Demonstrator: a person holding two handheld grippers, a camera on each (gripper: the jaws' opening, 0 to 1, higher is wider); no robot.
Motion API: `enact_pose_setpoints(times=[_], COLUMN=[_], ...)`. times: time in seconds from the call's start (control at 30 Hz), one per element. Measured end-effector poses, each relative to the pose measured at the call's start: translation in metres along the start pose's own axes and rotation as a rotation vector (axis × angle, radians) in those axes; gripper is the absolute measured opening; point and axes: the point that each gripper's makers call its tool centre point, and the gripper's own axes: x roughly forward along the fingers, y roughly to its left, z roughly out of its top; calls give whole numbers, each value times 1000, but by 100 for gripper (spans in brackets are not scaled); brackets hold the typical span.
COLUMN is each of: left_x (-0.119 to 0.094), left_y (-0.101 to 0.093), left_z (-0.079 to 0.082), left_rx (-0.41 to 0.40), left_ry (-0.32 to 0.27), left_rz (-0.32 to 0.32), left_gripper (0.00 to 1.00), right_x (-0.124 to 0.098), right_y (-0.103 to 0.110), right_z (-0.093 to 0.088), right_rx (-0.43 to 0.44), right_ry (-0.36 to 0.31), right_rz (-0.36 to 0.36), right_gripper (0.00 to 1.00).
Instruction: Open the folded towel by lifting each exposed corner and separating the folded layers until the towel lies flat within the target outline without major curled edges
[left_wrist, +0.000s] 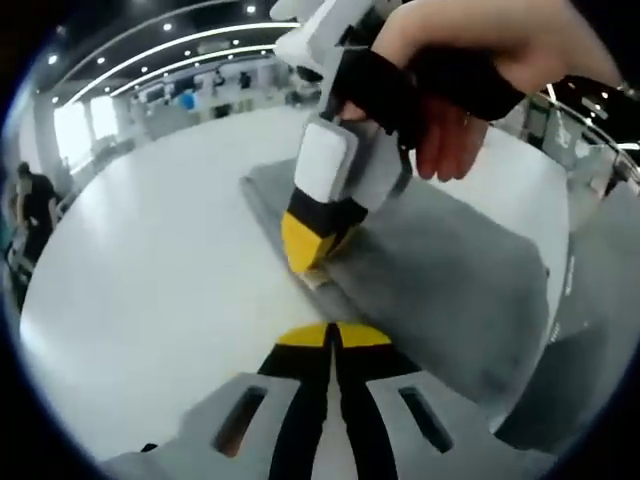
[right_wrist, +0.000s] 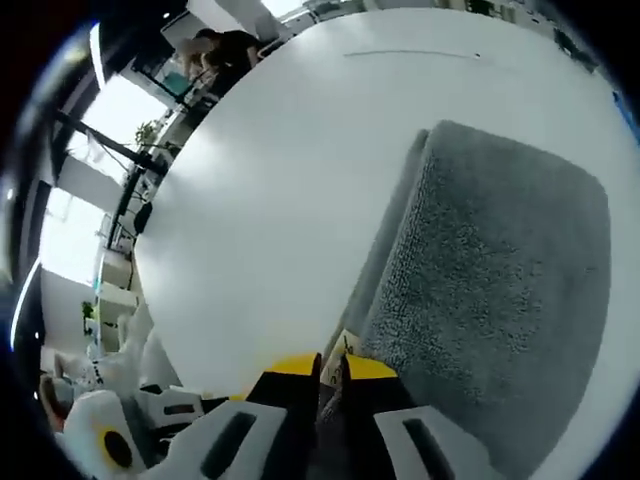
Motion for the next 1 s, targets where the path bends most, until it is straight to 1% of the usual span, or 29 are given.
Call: enact_pose_setpoints(times=[0.03,0.07,0.1,0.13,0.17,0.2,0.23,0.27,0.3,0.37,0.43,0.5,0.57,0.6,0.63,0.67,0.7,0.73,0.77,0.8,0.87,0.9,0.93,0.97,1.0], left_x=[0,0,0,-1,-1,-1,-1,-1,-1,-1,-1,-1,-1,-1,-3,-3,-5,-7,-7,-8,-8,-7,-6,-3,-1], left_y=[0,0,0,0,-1,-1,-1,-1,-1,-1,-1,-1,0,1,3,3,5,12,15,21,26,28,31,34,37], left_z=[0,0,0,0,0,0,0,0,0,0,0,0,0,0,-3,-3,-5,-8,-6,-5,-3,-1,3,4,5], left_rx=[3,3,3,3,3,3,5,7,9,10,8,6,-2,-27,-131,-150,-199,-193,-178,-171,-191,-222,-255,-273,-276], left_ry=[0,0,-1,0,0,1,1,2,3,4,5,6,7,8,27,36,62,81,68,50,42,33,17,17,17], left_rz=[1,2,3,4,5,7,7,7,8,8,8,6,0,-11,-28,-31,-31,-14,-12,7,11,0,-3,0,8], left_gripper=[1,1,1,1,1,1,1,1,1,1,1,1,1,1,1,1,1,1,1,1,1,1,1,1,1], right_x=[0,0,0,0,0,0,1,2,1,0,1,1,-1,-1,-1,-2,-3,-5,-7,-10,-14,-16,-19,-20,-21], right_y=[3,5,4,4,5,2,1,5,3,2,5,4,3,2,4,4,3,3,1,6,1,1,-4,-6,-5], right_z=[-1,-1,-1,-1,-2,-2,-1,-2,-2,-3,-3,-3,-4,-4,-3,-3,-2,-2,-2,-1,-3,-2,-2,-4,-5], right_rx=[15,2,-21,-68,-80,-141,-154,-145,-197,-230,-235,-274,-283,-278,-207,-178,-142,-112,-72,-5,12,38,57,60,69], right_ry=[3,10,20,35,40,55,58,60,69,72,76,79,65,55,7,-18,-44,-82,-102,-138,-159,-177,-191,-194,-197], right_rz=[-3,-10,-25,-43,-50,-93,-113,-112,-138,-173,-177,-185,-172,-155,-84,-52,-18,30,50,115,126,158,165,167,186], right_gripper=[2,2,2,3,3,1,0,0,0,0,0,0,0,0,0,0,0,0,0,0,0,0,0,0,0])
